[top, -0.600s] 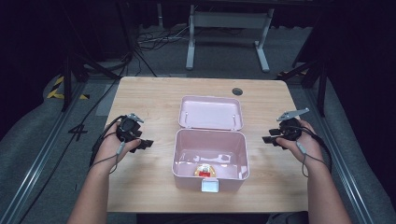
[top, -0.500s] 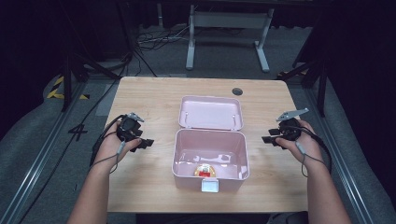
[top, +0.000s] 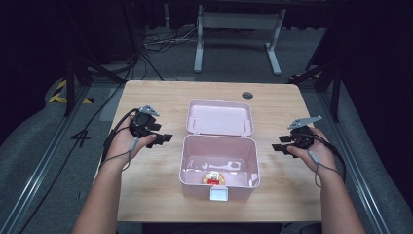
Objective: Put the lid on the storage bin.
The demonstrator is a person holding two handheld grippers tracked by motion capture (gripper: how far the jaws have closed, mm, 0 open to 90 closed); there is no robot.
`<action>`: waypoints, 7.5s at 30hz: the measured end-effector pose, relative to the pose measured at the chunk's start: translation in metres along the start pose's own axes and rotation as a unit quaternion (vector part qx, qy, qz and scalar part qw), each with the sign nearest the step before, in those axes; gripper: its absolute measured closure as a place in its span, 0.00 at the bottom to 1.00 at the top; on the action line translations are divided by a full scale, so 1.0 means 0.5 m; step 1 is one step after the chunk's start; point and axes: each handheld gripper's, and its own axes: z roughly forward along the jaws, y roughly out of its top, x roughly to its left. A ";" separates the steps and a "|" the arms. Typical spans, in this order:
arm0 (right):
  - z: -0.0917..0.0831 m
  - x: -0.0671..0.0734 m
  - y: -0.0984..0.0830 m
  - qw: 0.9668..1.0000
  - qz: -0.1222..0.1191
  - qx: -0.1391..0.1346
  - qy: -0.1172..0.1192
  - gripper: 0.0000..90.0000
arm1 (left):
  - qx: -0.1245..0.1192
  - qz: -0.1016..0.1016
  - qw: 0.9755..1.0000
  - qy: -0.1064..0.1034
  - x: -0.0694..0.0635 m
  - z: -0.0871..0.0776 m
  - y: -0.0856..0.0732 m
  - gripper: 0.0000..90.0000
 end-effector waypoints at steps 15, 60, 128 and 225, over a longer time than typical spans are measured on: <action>0.017 0.001 0.003 0.999 0.012 -0.028 0.027 0.47 | -0.016 0.019 1.000 0.015 -0.006 0.032 0.128 0.31; -0.015 0.035 -0.042 0.999 -0.021 -0.045 -0.005 0.44 | -0.002 -0.121 0.988 -0.097 0.094 0.208 0.207 0.61; -0.131 0.144 0.052 0.983 -0.022 -0.132 0.128 0.75 | -0.187 0.111 0.976 0.019 -0.097 -0.111 0.209 0.81; -0.184 0.222 0.094 0.960 -0.055 -0.203 0.185 1.00 | -0.189 0.032 0.981 0.010 -0.013 -0.150 -0.059 0.32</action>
